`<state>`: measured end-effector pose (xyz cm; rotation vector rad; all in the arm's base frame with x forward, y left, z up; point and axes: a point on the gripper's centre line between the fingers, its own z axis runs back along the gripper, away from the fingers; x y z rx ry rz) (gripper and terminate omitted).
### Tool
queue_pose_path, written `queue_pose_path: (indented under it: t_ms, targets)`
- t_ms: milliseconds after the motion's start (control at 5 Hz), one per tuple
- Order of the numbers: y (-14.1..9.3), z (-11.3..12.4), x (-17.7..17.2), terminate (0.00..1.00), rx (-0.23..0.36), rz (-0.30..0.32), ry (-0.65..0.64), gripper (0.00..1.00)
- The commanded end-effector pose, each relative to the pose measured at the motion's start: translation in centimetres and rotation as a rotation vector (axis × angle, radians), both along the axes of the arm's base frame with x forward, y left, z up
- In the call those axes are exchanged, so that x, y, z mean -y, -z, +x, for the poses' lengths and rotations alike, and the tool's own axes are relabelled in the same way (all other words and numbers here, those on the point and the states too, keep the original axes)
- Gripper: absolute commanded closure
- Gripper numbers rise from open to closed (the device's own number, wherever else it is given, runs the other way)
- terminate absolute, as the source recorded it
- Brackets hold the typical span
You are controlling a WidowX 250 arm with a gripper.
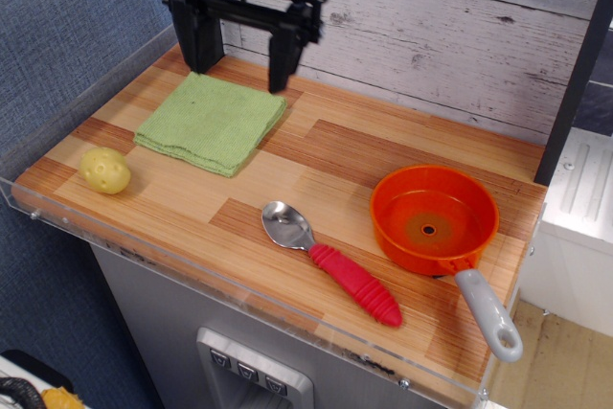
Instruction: PICK UP THE GREEN TOWEL AND PUT ANOTHER SIDE OF THE TABLE
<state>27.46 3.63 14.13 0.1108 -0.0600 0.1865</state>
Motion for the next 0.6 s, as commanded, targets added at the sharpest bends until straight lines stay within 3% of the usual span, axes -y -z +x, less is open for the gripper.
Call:
queue_pose_path:
  t_ms: [0, 200, 400]
  targets:
    - [-2.4, -2.8, 3.9, 0.0, 0.046, -0.024, 0.047, 0.0]
    - [-2.7, -3.6, 5.9, 0.0, 0.047, -0.012, 0.106, 0.0]
    - [-2.7, -3.6, 5.9, 1.0, 0.047, -0.012, 0.106, 0.0]
